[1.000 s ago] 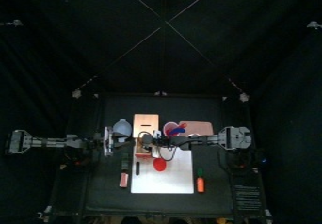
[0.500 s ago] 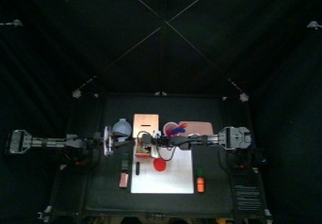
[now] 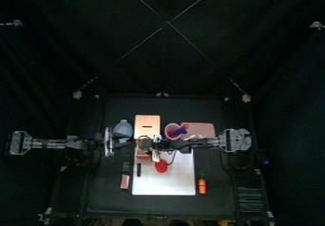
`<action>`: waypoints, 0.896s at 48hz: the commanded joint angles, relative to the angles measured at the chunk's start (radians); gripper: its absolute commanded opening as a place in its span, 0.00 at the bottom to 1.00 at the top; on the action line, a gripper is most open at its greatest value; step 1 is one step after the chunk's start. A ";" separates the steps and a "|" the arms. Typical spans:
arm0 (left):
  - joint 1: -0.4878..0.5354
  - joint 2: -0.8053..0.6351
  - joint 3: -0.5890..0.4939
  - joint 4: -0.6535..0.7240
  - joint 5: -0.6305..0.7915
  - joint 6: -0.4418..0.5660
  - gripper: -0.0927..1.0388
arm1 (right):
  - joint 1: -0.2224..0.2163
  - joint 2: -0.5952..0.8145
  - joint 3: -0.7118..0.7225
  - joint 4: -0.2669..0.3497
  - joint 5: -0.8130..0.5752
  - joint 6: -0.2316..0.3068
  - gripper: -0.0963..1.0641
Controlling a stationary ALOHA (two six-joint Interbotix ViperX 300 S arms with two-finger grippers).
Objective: Get the cutter from the drawer then cut the dough then place the extra dough in the bowl
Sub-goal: Place the cutter on the board
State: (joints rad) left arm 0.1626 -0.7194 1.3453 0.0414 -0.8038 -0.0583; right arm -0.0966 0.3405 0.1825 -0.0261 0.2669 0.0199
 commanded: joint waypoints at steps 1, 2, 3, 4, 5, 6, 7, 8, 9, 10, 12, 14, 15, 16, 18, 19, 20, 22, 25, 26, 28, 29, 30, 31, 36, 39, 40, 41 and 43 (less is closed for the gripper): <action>-0.002 0.000 -0.011 -0.002 -0.008 0.000 0.74 | -0.005 -0.025 -0.026 -0.003 -0.005 -0.002 0.60; -0.002 0.002 -0.011 -0.002 -0.008 0.000 0.74 | -0.005 -0.028 -0.028 -0.003 -0.005 -0.002 0.58; -0.002 0.002 -0.011 -0.002 -0.008 0.000 0.74 | -0.005 -0.029 -0.028 -0.003 -0.003 -0.002 0.55; -0.002 0.000 -0.011 -0.002 -0.005 0.000 0.74 | -0.005 -0.032 -0.029 -0.003 -0.003 -0.002 0.53; -0.002 0.000 -0.009 -0.002 -0.008 0.000 0.74 | -0.005 -0.035 -0.031 -0.003 -0.003 -0.002 0.51; -0.002 0.002 -0.011 -0.002 -0.008 0.000 0.74 | -0.005 -0.043 -0.032 -0.005 -0.003 -0.002 0.49; -0.002 0.000 -0.009 -0.003 -0.005 0.000 0.74 | -0.005 -0.052 -0.032 -0.003 -0.003 -0.002 0.48; -0.002 0.002 -0.011 -0.002 -0.005 0.000 0.74 | -0.005 -0.063 -0.032 -0.003 -0.003 -0.002 0.48; -0.002 0.000 -0.009 -0.002 -0.005 0.000 0.74 | -0.005 -0.072 -0.031 -0.003 -0.003 -0.002 0.48; -0.002 0.000 -0.009 -0.002 -0.005 0.000 0.74 | -0.003 -0.091 -0.029 -0.003 -0.003 -0.002 0.48; -0.002 0.002 -0.008 -0.003 -0.005 0.000 0.74 | 0.000 -0.126 -0.028 -0.005 -0.003 -0.003 0.48; -0.002 0.002 -0.008 -0.003 -0.005 0.000 0.74 | 0.002 -0.163 -0.020 -0.005 -0.002 -0.003 0.48; -0.002 0.002 -0.006 -0.003 -0.005 0.000 0.74 | 0.002 -0.184 -0.015 -0.006 0.000 -0.003 0.48; -0.002 0.002 -0.006 -0.003 -0.005 0.000 0.74 | 0.002 -0.198 -0.012 -0.008 0.002 -0.003 0.48; -0.002 0.000 -0.005 -0.003 -0.005 0.000 0.74 | 0.002 -0.244 0.002 -0.017 0.003 -0.003 0.48; -0.002 0.000 -0.005 -0.003 -0.005 0.000 0.74 | 0.002 -0.267 0.009 -0.025 0.003 -0.003 0.48; -0.002 0.002 -0.005 -0.003 -0.005 0.000 0.74 | 0.002 -0.291 0.020 -0.031 0.003 -0.003 0.48; -0.002 0.000 -0.006 0.000 -0.005 0.002 0.74 | 0.005 -0.342 0.046 -0.048 0.003 -0.003 0.48; 0.000 0.000 -0.008 -0.003 -0.005 0.002 0.74 | 0.017 -0.426 0.112 -0.060 0.006 -0.002 0.48; 0.003 0.002 -0.008 -0.006 -0.005 0.000 0.74 | 0.028 -0.463 0.152 -0.063 0.011 -0.002 0.48; 0.005 0.000 -0.008 -0.015 -0.005 0.000 0.74 | 0.040 -0.520 0.222 -0.058 0.015 0.000 0.48; 0.006 0.002 -0.009 -0.023 -0.005 0.000 0.74 | 0.049 -0.548 0.259 -0.058 0.012 0.000 0.48; 0.008 0.002 -0.009 -0.032 -0.005 0.002 0.74 | 0.058 -0.575 0.298 -0.057 0.009 0.002 0.48; 0.008 0.002 -0.009 -0.043 -0.005 0.002 0.74 | 0.072 -0.603 0.336 -0.055 0.009 0.002 0.48; 0.009 0.002 -0.015 -0.086 -0.005 0.005 0.74 | 0.144 -0.741 0.499 -0.046 0.008 0.005 0.48; 0.011 0.002 -0.021 -0.101 -0.005 0.005 0.74 | 0.181 -0.805 0.578 -0.018 0.003 0.014 0.48; 0.011 0.002 -0.025 -0.106 -0.005 0.003 0.74 | 0.189 -0.819 0.601 -0.006 0.003 0.021 0.48; 0.011 0.003 -0.029 -0.112 -0.005 0.003 0.74 | 0.195 -0.831 0.623 0.008 0.002 0.028 0.48; 0.011 0.003 -0.037 -0.126 -0.005 0.005 0.74 | 0.199 -0.842 0.666 0.035 0.002 0.040 0.48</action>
State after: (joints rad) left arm 0.1703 -0.7194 1.3422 -0.0675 -0.8038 -0.0552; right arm 0.0982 -0.4679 0.8038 -0.0245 0.2792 0.0460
